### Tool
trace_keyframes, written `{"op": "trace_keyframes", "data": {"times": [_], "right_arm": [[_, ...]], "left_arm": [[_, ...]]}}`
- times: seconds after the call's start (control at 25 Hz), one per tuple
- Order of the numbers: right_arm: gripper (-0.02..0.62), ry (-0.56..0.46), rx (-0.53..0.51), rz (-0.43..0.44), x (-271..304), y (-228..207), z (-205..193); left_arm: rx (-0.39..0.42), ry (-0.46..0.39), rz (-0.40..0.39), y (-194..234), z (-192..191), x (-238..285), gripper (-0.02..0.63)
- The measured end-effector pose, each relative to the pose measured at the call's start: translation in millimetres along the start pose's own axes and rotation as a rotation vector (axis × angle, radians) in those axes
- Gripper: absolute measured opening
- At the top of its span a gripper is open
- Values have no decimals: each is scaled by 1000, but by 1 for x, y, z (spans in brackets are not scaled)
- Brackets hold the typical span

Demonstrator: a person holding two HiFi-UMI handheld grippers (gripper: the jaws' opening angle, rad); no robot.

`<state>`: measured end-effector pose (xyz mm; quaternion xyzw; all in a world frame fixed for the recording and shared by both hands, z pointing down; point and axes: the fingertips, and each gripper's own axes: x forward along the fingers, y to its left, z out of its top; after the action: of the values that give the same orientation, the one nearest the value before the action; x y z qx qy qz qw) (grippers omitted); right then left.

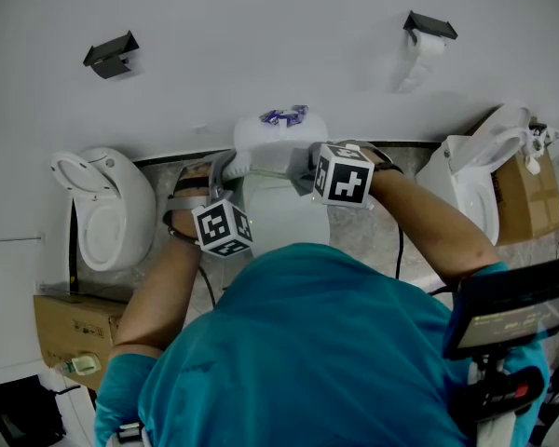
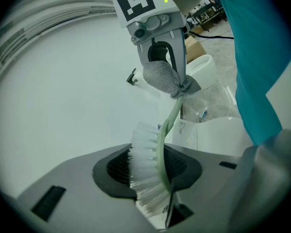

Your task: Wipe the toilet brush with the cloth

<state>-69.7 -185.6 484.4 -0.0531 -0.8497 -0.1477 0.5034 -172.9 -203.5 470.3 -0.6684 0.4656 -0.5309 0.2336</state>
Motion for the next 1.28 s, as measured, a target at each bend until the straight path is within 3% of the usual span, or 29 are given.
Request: {"op": "trace_keyframes", "data": {"times": [1.16, 1.28], "right_arm": [[35, 215, -3, -29, -15, -5, -79], [35, 200, -7, -39, -16, -6, -80]], "left_arm": [[-44, 31, 52, 26, -20, -9, 153], [-40, 38, 59, 30, -22, -10, 152]]}}
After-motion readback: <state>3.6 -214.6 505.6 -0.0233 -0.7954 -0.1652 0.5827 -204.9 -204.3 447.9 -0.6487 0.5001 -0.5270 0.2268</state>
